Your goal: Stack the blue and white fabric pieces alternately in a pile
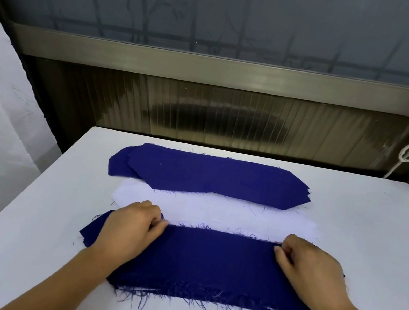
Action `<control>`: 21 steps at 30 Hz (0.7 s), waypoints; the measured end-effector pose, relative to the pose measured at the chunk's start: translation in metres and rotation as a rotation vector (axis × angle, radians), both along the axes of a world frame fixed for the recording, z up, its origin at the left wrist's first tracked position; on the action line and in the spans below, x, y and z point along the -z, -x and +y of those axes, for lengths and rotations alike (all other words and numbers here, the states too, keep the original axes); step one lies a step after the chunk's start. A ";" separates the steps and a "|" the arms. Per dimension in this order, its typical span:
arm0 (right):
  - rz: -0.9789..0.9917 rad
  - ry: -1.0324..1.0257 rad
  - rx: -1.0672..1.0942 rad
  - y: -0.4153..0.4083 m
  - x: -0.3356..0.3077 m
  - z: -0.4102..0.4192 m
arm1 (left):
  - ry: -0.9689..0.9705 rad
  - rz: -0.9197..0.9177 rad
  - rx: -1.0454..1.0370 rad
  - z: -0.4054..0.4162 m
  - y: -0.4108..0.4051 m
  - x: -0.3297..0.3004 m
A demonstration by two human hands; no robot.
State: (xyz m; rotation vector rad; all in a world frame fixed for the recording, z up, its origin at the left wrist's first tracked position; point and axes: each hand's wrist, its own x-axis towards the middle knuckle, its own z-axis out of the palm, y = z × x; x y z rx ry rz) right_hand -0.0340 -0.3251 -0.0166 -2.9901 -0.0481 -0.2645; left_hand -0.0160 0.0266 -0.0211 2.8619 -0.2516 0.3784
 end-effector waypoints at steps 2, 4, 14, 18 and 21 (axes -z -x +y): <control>0.033 0.047 0.025 -0.011 -0.005 -0.003 | -0.096 0.029 -0.005 0.003 -0.009 -0.005; 0.024 -0.018 -0.024 -0.024 -0.011 0.003 | -0.119 0.033 0.062 -0.003 -0.021 -0.012; 0.222 -0.490 -0.213 -0.075 0.000 0.028 | 0.300 0.256 0.315 -0.043 -0.060 0.003; 0.215 -0.389 -0.233 -0.082 0.002 0.030 | 0.236 0.231 0.326 -0.042 -0.062 0.010; 0.199 -0.346 -0.225 -0.085 0.004 0.032 | 0.168 0.209 0.349 -0.044 -0.061 0.010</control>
